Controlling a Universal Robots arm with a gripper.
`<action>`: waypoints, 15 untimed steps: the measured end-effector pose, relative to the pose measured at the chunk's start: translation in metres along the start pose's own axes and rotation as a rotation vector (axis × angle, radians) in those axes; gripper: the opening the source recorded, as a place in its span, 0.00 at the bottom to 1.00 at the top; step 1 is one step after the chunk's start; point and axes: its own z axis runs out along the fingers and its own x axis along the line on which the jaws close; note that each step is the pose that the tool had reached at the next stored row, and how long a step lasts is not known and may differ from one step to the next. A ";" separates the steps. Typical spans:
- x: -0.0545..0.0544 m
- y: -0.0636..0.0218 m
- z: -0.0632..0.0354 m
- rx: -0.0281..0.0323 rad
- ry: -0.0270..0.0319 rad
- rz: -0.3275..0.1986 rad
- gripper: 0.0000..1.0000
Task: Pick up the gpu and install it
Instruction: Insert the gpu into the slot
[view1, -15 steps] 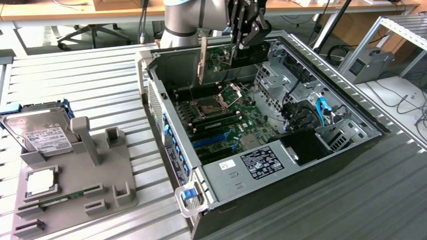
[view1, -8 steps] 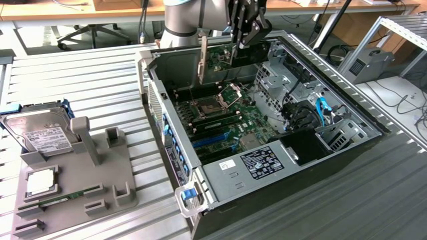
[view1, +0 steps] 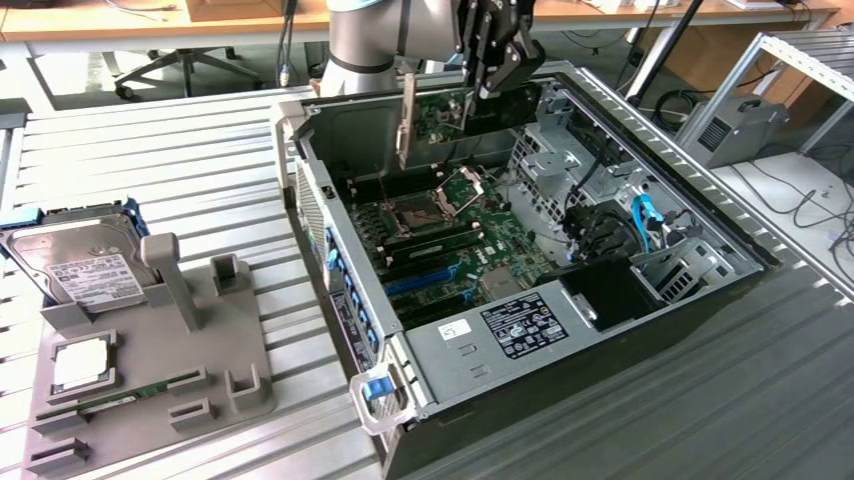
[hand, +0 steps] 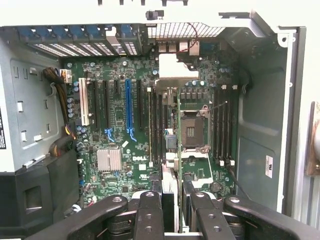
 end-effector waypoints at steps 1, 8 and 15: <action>0.001 0.0000 0.0001 0.0000 0.0000 0.000 0.27; 0.004 0.0002 0.0041 0.0000 0.0000 0.000 0.27; 0.004 0.0003 0.0062 0.0001 0.0000 0.000 0.27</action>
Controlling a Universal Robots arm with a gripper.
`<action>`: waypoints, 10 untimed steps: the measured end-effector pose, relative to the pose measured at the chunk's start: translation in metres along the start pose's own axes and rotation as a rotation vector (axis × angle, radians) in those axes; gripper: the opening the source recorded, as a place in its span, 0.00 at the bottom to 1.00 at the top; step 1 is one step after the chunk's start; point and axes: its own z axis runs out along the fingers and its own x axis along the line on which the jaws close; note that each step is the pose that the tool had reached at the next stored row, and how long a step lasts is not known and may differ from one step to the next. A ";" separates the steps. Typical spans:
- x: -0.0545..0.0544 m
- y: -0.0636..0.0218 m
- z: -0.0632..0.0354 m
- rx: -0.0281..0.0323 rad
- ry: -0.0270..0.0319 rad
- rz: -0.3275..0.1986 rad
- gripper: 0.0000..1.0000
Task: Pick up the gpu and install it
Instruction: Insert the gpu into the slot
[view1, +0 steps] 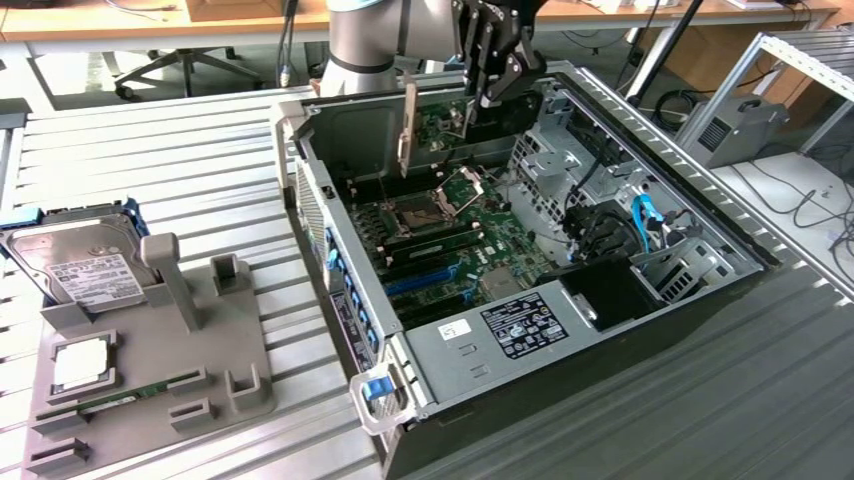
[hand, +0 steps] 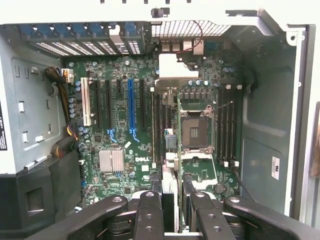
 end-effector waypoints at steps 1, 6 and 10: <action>0.000 0.0000 0.0002 0.0000 0.0000 0.000 0.27; 0.001 0.0001 0.0023 0.0000 0.0000 0.000 0.27; 0.001 0.0001 0.0028 -0.0004 0.0002 0.002 0.27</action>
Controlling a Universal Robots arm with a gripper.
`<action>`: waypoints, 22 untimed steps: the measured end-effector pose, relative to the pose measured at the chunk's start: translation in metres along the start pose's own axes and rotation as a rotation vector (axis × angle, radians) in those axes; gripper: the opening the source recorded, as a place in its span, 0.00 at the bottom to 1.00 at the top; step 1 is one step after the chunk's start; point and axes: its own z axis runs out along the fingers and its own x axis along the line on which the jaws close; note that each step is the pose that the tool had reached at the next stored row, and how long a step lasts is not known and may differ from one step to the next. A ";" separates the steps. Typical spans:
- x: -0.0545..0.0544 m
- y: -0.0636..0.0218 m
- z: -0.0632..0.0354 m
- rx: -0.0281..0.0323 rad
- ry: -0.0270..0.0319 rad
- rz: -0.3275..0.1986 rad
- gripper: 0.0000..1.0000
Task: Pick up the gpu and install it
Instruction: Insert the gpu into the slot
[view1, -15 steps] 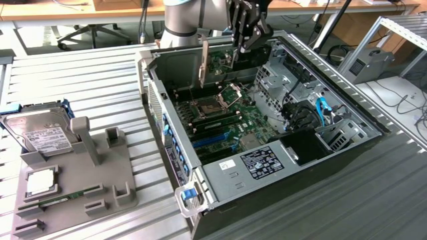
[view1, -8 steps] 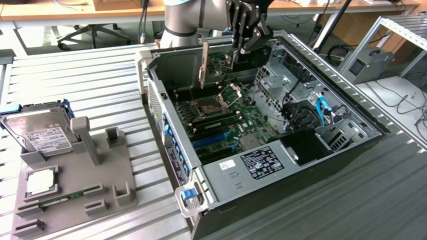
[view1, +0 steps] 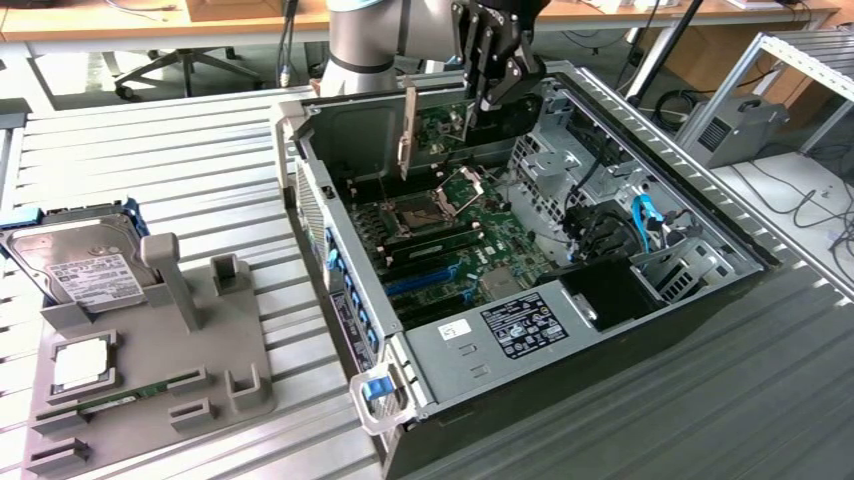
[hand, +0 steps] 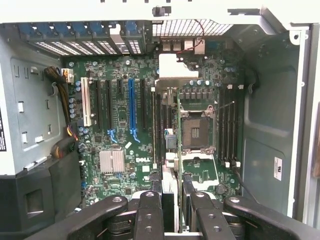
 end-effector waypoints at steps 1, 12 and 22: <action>0.000 0.0000 0.0000 -0.0008 0.0001 0.001 0.27; 0.015 0.0003 0.0063 -0.0510 -0.0598 0.040 0.27; 0.027 0.0015 0.0333 -0.0510 -0.0598 0.040 0.27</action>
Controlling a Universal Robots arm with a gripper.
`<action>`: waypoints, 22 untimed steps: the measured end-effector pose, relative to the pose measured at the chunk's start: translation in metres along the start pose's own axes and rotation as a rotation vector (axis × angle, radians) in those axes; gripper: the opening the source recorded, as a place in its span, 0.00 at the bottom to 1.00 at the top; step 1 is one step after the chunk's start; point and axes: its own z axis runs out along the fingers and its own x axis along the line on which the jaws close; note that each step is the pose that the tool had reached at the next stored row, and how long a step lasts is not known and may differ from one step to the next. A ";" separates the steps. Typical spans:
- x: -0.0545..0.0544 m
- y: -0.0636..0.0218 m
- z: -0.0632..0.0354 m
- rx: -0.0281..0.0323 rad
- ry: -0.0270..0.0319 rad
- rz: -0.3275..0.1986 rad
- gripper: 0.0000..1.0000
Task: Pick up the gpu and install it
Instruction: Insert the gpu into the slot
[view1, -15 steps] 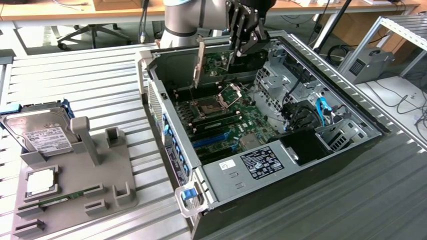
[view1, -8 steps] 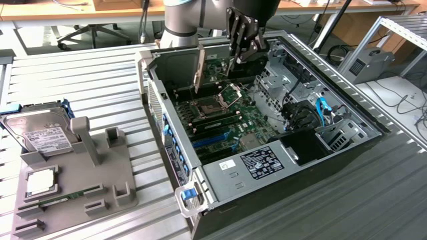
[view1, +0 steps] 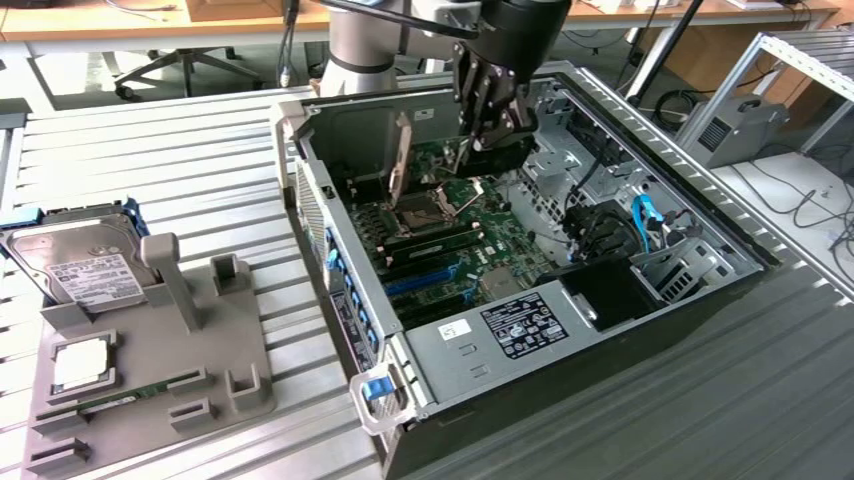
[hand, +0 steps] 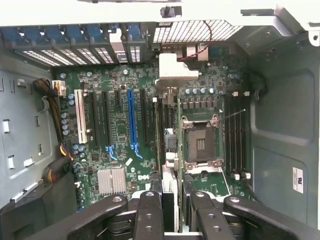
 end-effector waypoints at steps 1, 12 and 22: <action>0.000 0.0000 0.0007 0.0000 0.0000 0.000 0.27; 0.002 0.0000 0.0167 0.0000 0.0001 0.000 0.27; 0.010 0.0006 0.0188 0.0001 -0.0001 0.000 0.27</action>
